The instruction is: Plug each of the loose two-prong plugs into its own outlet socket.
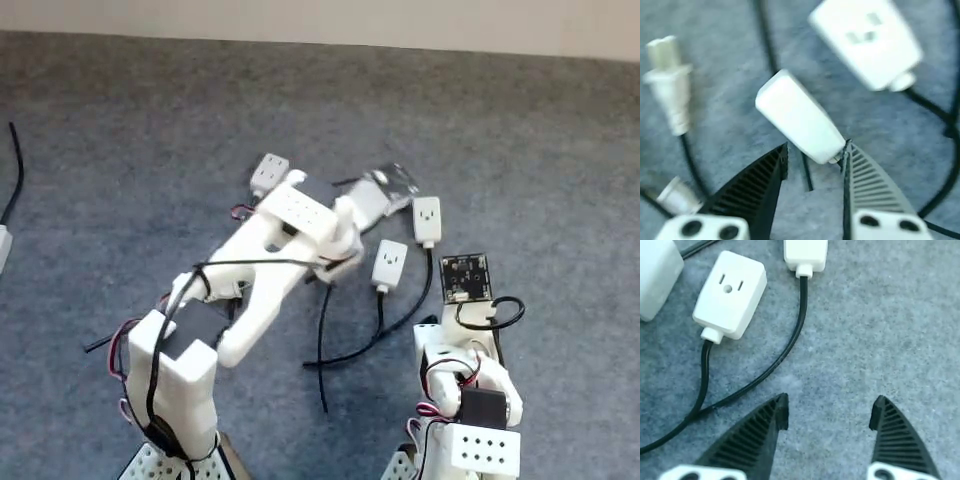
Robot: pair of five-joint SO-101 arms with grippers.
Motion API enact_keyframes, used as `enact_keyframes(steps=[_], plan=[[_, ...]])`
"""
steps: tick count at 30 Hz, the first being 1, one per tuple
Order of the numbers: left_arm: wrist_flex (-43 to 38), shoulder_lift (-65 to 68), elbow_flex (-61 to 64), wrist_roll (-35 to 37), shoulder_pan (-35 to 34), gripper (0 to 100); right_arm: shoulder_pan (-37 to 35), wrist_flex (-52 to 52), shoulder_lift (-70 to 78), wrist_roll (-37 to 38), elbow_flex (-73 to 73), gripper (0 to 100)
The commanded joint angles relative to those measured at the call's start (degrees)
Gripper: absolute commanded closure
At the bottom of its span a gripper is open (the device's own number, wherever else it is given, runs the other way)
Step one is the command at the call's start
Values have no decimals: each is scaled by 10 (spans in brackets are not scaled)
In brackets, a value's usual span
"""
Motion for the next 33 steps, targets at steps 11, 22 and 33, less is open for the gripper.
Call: enact_keyframes(steps=[11,22,33], plan=[[-4,-78,-5,-4,-108,818,-4,-13,-7,7,-12,735],[11,-124,-5,-4,-102,678,-5,-13,-7,7,-12,735],[-10,77,-153,-1,-102,678,-5,-13,-7,8,-12,735]])
